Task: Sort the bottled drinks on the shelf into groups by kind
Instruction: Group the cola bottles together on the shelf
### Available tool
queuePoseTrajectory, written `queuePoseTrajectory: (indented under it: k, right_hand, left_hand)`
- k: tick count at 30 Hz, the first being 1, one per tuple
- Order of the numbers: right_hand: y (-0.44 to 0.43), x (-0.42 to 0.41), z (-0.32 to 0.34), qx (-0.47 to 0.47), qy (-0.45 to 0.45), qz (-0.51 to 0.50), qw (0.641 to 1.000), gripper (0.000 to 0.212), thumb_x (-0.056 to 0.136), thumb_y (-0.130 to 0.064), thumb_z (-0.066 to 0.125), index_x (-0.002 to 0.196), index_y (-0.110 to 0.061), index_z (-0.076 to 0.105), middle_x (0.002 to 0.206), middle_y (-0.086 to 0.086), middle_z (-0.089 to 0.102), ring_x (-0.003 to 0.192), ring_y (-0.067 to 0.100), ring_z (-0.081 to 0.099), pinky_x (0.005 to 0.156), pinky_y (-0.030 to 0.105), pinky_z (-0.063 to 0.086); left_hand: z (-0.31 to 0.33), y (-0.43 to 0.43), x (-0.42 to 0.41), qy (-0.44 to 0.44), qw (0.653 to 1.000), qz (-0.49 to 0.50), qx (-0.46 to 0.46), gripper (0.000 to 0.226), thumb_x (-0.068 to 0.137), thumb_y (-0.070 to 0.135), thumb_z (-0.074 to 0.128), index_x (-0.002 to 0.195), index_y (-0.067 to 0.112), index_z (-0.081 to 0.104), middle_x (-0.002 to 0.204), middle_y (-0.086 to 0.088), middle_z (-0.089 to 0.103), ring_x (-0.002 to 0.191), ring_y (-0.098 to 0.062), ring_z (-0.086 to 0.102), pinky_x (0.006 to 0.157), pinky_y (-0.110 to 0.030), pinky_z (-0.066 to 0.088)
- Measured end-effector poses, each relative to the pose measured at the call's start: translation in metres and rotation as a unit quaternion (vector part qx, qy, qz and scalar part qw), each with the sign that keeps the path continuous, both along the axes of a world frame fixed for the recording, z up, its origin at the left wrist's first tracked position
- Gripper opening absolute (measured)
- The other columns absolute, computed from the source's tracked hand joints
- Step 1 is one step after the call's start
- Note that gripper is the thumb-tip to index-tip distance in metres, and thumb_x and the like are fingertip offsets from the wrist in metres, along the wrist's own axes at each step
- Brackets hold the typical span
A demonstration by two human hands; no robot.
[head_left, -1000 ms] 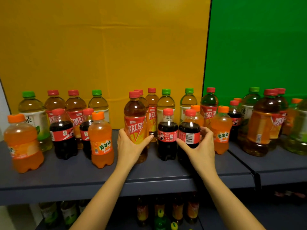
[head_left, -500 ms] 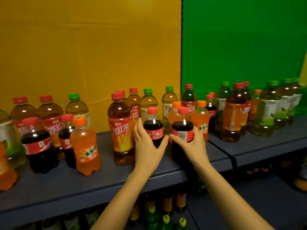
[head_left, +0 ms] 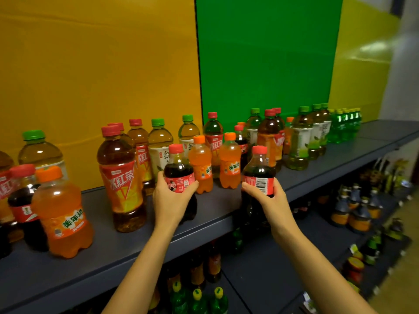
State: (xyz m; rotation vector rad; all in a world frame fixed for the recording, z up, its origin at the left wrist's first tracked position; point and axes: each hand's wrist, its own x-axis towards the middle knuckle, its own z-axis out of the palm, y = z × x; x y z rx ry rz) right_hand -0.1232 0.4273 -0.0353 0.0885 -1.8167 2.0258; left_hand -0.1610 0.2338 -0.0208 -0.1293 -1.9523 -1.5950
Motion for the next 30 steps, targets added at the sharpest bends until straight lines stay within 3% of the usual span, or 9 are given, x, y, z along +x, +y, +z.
queuePoseTrajectory:
  k: [8, 14, 23, 30]
  right_hand:
    - [0.032, 0.003, 0.009, -0.003, 0.024, -0.029, 0.999, 0.043, 0.074, -0.025, 0.073, 0.112, -0.02, 0.054, 0.105, 0.004, 0.065, 0.095, 0.018, 0.064, 0.08, 0.029, 0.051]
    - [0.112, -0.015, 0.015, 0.02, 0.044, -0.045, 0.998, 0.046, 0.074, -0.026, 0.072, 0.116, -0.016, 0.053, 0.104, 0.004, 0.064, 0.092, 0.014, 0.064, 0.068, 0.018, 0.049]
    - [0.198, -0.064, 0.019, 0.064, 0.069, -0.002, 0.996, 0.04, 0.073, -0.022, 0.074, 0.107, -0.029, 0.053, 0.103, -0.002, 0.065, 0.093, 0.012, 0.064, 0.073, 0.022, 0.051]
    - [0.226, -0.11, 0.014, 0.082, 0.066, 0.021, 0.994, 0.046, 0.07, -0.025, 0.077, 0.11, -0.028, 0.054, 0.101, -0.006, 0.067, 0.093, 0.009, 0.065, 0.078, 0.026, 0.053]
  left_hand:
    - [0.028, 0.021, 0.013, 0.029, 0.991, -0.123, 0.049, 0.047, 0.065, 0.012, 0.08, 0.104, 0.025, 0.056, 0.095, 0.005, 0.064, 0.087, -0.012, 0.062, 0.074, -0.024, 0.049]
    - [0.029, 0.107, -0.006, 0.039, 0.986, -0.155, 0.045, 0.051, 0.063, 0.014, 0.082, 0.105, 0.026, 0.056, 0.098, 0.006, 0.064, 0.088, -0.01, 0.063, 0.074, -0.023, 0.049]
    - [0.013, 0.211, -0.041, 0.024, 0.99, -0.134, 0.041, 0.048, 0.067, 0.014, 0.079, 0.099, 0.033, 0.05, 0.096, 0.011, 0.061, 0.087, -0.003, 0.06, 0.068, -0.015, 0.046]
    - [0.002, 0.26, -0.072, 0.021, 0.994, -0.1, 0.025, 0.057, 0.068, 0.019, 0.08, 0.113, 0.024, 0.045, 0.097, 0.017, 0.056, 0.081, 0.012, 0.058, 0.062, 0.0, 0.044]
